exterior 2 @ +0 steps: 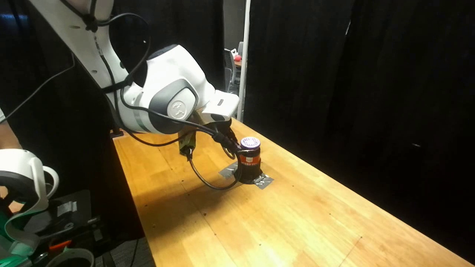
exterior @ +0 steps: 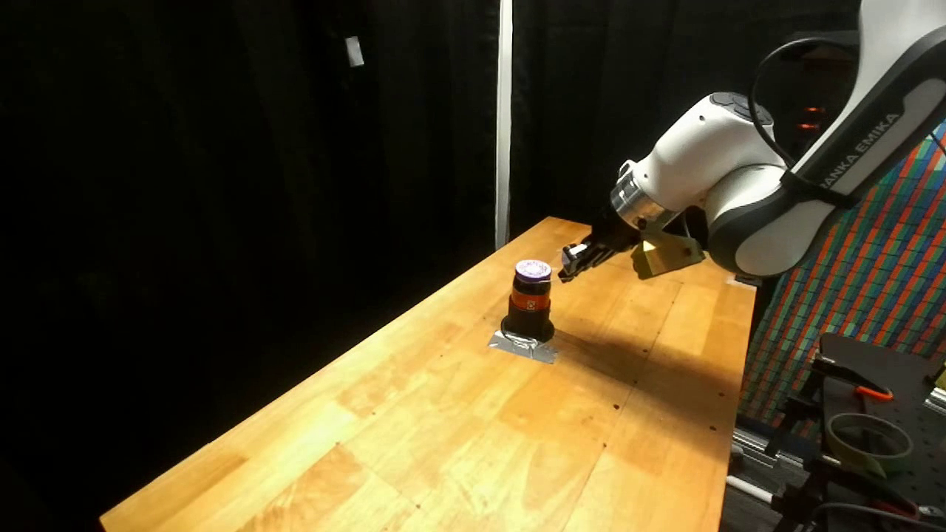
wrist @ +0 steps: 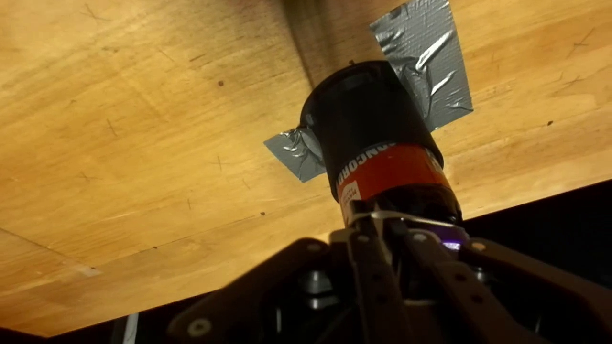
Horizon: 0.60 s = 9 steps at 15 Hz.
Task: Place the elastic on the bottom of the brown cup
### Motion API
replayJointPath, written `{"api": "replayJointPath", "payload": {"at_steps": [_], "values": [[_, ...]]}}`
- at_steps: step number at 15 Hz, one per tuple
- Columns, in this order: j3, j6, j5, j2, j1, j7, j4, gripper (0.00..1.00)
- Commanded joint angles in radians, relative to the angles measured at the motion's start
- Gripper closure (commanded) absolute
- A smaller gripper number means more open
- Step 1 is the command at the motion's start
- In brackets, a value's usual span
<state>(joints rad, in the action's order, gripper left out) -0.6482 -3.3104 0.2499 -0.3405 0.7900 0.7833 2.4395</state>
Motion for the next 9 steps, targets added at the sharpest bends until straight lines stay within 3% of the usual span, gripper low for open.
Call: {"api": "replayJointPath", "payload": {"at_steps": [1,9], "values": [[-0.126,-0.118,-0.054,-0.033,0.144,0.017,0.048,0.88],[-0.239,-0.288,-0.235,-0.12,0.332,0.009,0.115,0.88]]}}
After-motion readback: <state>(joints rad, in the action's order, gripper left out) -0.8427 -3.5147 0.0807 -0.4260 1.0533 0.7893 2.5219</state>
